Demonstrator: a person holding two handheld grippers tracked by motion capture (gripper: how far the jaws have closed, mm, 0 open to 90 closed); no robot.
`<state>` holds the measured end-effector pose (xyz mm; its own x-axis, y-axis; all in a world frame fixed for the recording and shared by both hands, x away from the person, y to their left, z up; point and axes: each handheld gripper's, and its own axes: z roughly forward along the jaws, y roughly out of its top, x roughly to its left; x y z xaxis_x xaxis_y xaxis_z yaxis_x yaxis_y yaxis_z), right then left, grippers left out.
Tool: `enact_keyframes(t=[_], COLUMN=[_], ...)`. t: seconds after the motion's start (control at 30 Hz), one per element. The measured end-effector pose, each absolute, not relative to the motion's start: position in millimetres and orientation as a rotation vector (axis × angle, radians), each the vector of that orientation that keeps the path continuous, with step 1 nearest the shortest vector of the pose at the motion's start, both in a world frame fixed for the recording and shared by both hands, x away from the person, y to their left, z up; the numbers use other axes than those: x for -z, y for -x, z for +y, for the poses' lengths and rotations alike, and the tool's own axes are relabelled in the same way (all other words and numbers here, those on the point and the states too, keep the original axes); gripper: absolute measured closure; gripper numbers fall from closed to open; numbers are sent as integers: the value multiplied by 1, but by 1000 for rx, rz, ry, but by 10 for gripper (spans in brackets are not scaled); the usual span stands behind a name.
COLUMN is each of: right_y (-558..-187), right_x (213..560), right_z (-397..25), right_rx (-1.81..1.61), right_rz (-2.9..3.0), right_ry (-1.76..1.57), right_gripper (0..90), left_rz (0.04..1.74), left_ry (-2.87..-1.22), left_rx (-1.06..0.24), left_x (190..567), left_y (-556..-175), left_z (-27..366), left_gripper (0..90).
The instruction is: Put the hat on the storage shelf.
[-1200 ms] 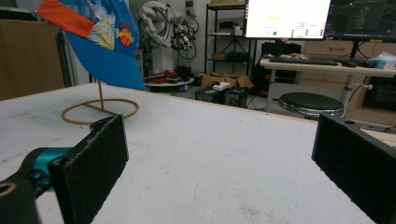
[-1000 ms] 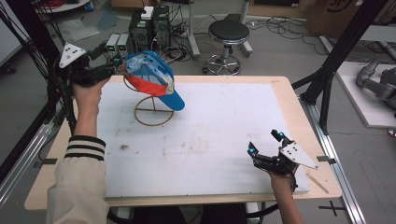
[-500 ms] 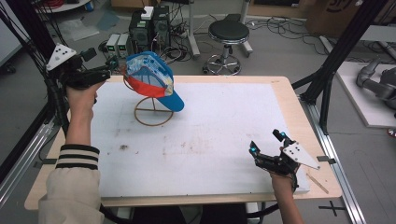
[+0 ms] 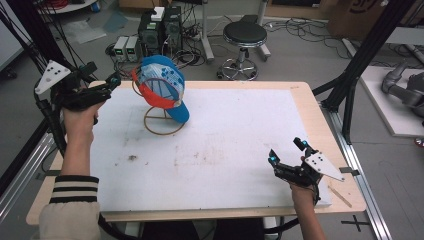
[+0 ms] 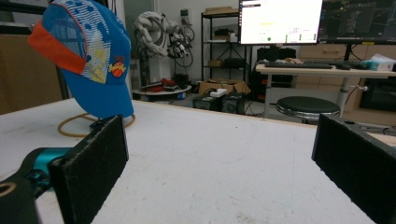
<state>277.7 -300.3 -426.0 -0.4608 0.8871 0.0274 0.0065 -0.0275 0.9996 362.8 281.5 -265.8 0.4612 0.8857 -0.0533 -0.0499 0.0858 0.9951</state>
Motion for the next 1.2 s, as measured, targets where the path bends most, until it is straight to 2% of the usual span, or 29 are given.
enact_keyframes(t=[1.2], right_y=[-279], right_x=[415], right_z=[-305], right_rx=[-1601], right_rz=[1463], right_ry=[-981], right_gripper=[34], left_rz=[924], left_ry=[-1243], left_rx=[-879], left_x=[342], left_y=[-263], left_z=[309], left_gripper=[128])
